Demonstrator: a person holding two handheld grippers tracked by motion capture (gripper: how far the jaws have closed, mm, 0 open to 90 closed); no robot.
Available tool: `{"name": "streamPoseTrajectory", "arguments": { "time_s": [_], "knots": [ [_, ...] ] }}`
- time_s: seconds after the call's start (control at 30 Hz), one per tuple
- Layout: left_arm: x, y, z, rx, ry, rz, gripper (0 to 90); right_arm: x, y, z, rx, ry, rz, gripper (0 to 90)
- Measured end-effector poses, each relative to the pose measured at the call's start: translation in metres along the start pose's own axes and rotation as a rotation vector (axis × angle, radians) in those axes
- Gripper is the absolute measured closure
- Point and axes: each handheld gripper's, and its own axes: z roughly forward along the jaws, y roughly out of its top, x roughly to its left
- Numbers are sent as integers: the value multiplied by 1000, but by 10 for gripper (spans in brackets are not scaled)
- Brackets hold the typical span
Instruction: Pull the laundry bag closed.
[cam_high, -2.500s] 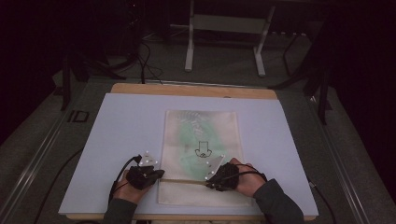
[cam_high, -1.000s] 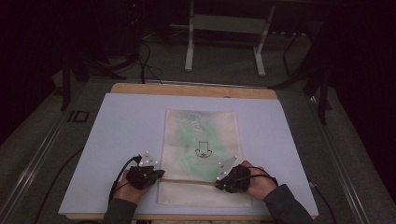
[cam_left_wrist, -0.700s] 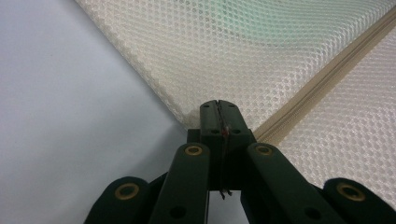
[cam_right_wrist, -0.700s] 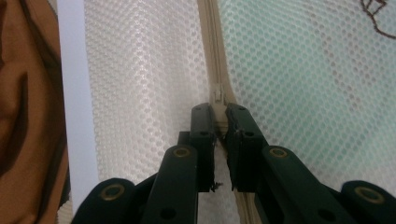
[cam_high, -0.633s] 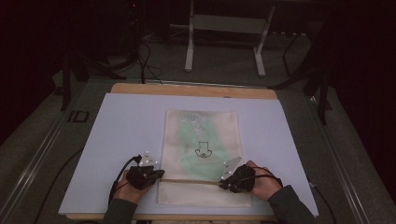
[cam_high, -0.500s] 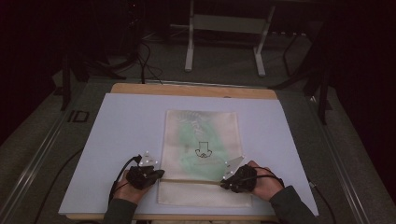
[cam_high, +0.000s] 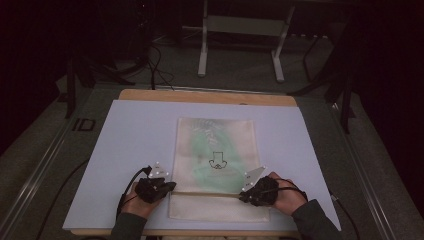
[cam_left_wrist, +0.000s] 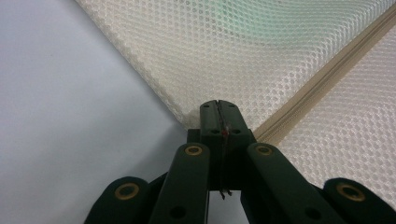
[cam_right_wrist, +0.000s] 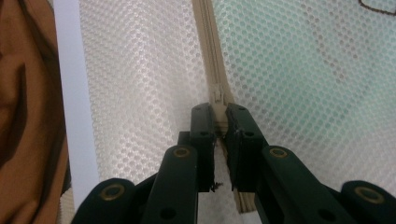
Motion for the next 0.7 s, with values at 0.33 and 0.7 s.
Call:
{"name": "streamPoseTrajectory", "arguments": {
  "time_s": [0.33,0.7],
  "knots": [
    [0,0,0,-1,-1,-1,896,-2,-10,-4,1,-5,23,824],
    [0,0,0,0,-1,-2,896,-4,-23,-8,-4,-4,55,824]
  ]
}}
